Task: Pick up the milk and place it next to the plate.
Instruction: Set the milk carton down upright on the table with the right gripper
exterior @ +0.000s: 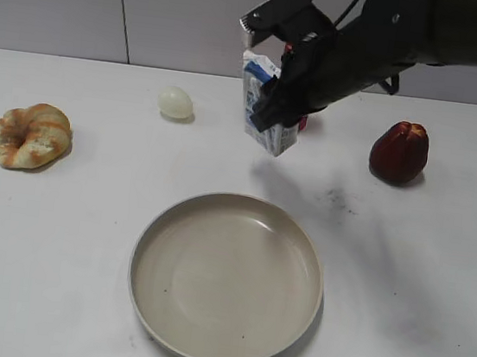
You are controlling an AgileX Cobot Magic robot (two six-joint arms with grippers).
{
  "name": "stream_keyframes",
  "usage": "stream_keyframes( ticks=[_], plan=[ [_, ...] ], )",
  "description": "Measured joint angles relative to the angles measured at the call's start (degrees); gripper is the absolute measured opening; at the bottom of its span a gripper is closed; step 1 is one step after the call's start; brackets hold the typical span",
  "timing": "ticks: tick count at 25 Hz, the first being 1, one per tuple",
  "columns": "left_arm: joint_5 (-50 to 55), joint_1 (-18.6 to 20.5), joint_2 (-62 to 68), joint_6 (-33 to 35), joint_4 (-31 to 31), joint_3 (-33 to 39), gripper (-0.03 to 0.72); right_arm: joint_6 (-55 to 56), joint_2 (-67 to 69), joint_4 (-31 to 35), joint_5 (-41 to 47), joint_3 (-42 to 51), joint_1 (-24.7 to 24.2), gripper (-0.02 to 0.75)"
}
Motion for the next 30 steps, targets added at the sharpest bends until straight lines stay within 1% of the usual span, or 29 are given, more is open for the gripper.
stream_keyframes(
  ticks=[2, 5, 9, 12, 18, 20, 23, 27, 29, 30],
  plan=[
    [0.00, 0.00, 0.00, 0.00, 0.00, 0.00, 0.226, -0.05, 0.00, 2.41, 0.00, -1.79, 0.88, 0.298],
    [0.00, 0.00, 0.00, 0.00, 0.00, 0.00, 0.226, -0.05, 0.00, 4.77, 0.77, -4.35, 3.74, 0.298],
    [0.00, 0.00, 0.00, 0.00, 0.00, 0.00, 0.226, 1.50, 0.00, 5.84, 2.73, -7.22, 9.52, 0.298],
    [0.00, 0.00, 0.00, 0.00, 0.00, 0.00, 0.226, 5.07, 0.00, 6.01, 3.69, -8.06, 14.13, 0.298],
    [0.00, 0.00, 0.00, 0.00, 0.00, 0.00, 0.226, 16.57, 0.13, 5.66, 5.44, -8.05, 22.14, 0.298],
    [0.00, 0.00, 0.00, 0.00, 0.00, 0.00, 0.226, 20.90, 0.57, 3.98, 5.56, -8.12, 24.20, 0.298],
    [0.00, 0.00, 0.00, 0.00, 0.00, 0.00, 0.226, 29.94, 1.82, -0.24, 6.95, -8.13, 26.88, 0.298],
    [0.00, 0.00, 0.00, 0.00, 0.00, 0.00, 0.226, 47.49, 4.40, -10.63, 8.40, -8.13, 29.36, 0.298],
    [0.00, 0.00, 0.00, 0.00, 0.00, 0.00, 0.226, 57.48, 5.63, -16.24, 8.41, -8.13, 29.89, 0.298],
    [0.00, 0.00, 0.00, 0.00, 0.00, 0.00, 0.226, 60.80, 6.25, -17.87, 8.41, -8.13, 29.95, 0.298]
  ],
)
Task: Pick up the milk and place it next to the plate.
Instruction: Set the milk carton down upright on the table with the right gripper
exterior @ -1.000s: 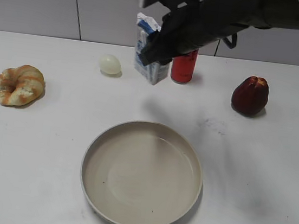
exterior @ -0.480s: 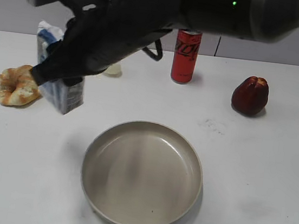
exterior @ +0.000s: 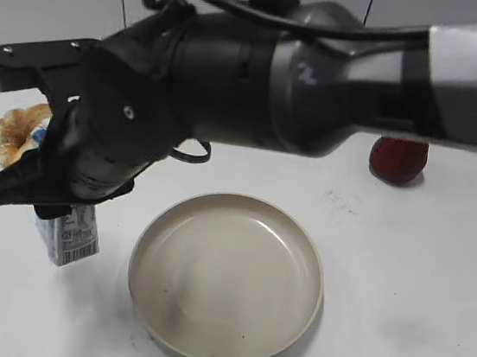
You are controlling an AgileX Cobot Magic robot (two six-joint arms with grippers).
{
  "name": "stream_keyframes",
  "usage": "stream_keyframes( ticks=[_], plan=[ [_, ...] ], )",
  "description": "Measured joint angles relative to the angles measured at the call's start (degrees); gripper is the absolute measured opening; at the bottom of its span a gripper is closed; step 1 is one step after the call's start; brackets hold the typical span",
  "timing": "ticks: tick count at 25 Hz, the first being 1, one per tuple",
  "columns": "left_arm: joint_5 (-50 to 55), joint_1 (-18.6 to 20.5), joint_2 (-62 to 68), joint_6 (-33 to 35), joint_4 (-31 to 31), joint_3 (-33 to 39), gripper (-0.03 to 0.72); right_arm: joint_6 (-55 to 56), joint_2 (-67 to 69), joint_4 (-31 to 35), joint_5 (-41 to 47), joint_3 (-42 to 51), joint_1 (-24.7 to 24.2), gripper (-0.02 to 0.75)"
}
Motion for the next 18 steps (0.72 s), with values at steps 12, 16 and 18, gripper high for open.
stream_keyframes(
  ticks=[12, 16, 18],
  plan=[
    [0.00, 0.00, 0.00, 0.00, 0.00, 0.00, 0.226, 16.91, 5.01, -4.40, 0.50, 0.00, 0.07, 0.298],
    [0.00, 0.00, 0.00, 0.00, 0.00, 0.00, 0.226, 18.63, 5.42, -5.96, 1.16, -0.05, 0.07, 0.298],
    [0.00, 0.00, 0.00, 0.00, 0.00, 0.00, 0.226, 18.74, 5.46, -6.32, 1.27, -0.05, 0.07, 0.307]
  ],
)
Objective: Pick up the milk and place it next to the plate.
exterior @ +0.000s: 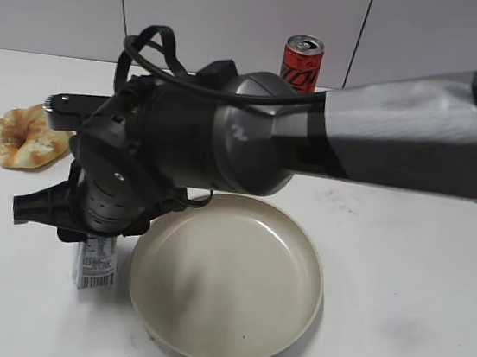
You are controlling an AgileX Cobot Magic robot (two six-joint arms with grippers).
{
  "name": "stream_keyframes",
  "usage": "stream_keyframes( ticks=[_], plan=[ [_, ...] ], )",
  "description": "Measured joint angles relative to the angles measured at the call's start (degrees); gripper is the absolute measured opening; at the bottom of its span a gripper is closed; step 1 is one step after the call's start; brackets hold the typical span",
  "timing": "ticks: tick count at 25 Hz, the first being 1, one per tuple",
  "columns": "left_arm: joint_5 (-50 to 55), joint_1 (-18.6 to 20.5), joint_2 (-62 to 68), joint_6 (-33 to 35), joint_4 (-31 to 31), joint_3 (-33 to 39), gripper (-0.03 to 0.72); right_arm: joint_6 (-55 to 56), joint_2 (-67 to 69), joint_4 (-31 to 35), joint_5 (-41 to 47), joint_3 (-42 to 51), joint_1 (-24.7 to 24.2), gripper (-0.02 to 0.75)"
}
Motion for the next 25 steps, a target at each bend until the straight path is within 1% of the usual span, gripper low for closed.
stream_keyframes(
  ticks=[1, 3, 6, 8, 9, 11, 13, 15, 17, 20, 23, 25],
  plan=[
    [0.00, 0.00, 0.00, 0.00, 0.00, 0.00, 0.226, 0.07, 0.00, -0.06, 0.00, 0.00, 0.00, 0.327],
    [0.00, 0.00, 0.00, 0.00, 0.00, 0.00, 0.226, 0.14, 0.00, -0.06, -0.52, -0.19, 0.00, 0.401],
    [0.00, 0.00, 0.00, 0.00, 0.00, 0.00, 0.226, 0.20, 0.00, 0.00, -1.00, -0.19, 0.00, 0.551],
    [0.00, 0.00, 0.00, 0.00, 0.00, 0.00, 0.226, 0.10, 0.00, 0.04, -1.18, -0.59, 0.00, 0.607],
    [0.00, 0.00, 0.00, 0.00, 0.00, 0.00, 0.226, -0.26, -0.06, 0.04, -1.18, -1.11, 0.00, 0.620],
    [0.00, 0.00, 0.00, 0.00, 0.00, 0.00, 0.226, -2.20, -0.57, -0.77, -0.79, -3.03, 0.00, 0.634],
    [0.00, 0.00, 0.00, 0.00, 0.00, 0.00, 0.226, -4.66, -1.82, -3.62, 1.25, -5.77, 0.00, 0.638],
    [0.00, 0.00, 0.00, 0.00, 0.00, 0.00, 0.226, -8.12, -3.57, -6.43, 5.21, -9.09, -0.48, 0.638],
    [0.00, 0.00, 0.00, 0.00, 0.00, 0.00, 0.226, -12.09, -5.83, -6.09, 10.50, -12.59, -1.65, 0.638],
    [0.00, 0.00, 0.00, 0.00, 0.00, 0.00, 0.226, -20.30, -9.03, -0.67, 16.13, -15.12, -6.35, 0.638],
    [0.00, 0.00, 0.00, 0.00, 0.00, 0.00, 0.226, -28.59, -11.24, 5.95, 21.83, -15.30, -13.23, 0.626],
    [0.00, 0.00, 0.00, 0.00, 0.00, 0.00, 0.226, -34.31, -11.78, 8.39, 26.53, -15.30, -18.00, 0.617]
  ],
)
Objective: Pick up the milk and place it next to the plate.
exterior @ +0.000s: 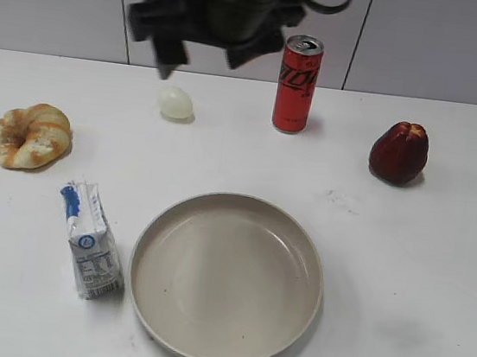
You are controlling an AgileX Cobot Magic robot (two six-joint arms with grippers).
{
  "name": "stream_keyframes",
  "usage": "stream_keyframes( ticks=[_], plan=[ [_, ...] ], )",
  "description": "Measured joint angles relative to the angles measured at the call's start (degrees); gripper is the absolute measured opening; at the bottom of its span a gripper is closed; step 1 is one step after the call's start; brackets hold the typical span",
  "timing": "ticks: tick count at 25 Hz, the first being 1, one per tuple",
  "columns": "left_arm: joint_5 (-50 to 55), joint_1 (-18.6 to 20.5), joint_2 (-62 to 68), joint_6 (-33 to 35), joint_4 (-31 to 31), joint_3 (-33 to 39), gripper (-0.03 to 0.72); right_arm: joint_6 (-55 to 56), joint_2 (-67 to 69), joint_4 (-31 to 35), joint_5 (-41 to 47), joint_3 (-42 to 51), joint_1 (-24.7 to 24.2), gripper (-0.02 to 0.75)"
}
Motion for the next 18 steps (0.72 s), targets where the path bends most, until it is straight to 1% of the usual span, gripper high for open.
stream_keyframes(
  ticks=[4, 6, 9, 13, 18],
  plan=[
    [0.00, 0.00, 0.00, 0.00, 0.00, 0.00, 0.226, -5.76, -0.70, 0.83, 9.86, 0.11, -8.29, 0.609],
    [0.00, 0.00, 0.00, 0.00, 0.00, 0.00, 0.226, -7.15, -1.84, 1.37, 11.61, 1.20, -12.24, 0.604],
    [0.00, 0.00, 0.00, 0.00, 0.00, 0.00, 0.226, -8.23, -4.91, 2.04, 11.75, 4.78, -18.54, 0.597],
    [0.00, 0.00, 0.00, 0.00, 0.00, 0.00, 0.226, -9.74, -11.79, 2.90, 10.79, 13.21, -26.48, 0.594],
    [0.00, 0.00, 0.00, 0.00, 0.00, 0.00, 0.226, -11.95, -23.57, 3.35, 6.88, 28.13, -32.54, 0.594]
  ],
)
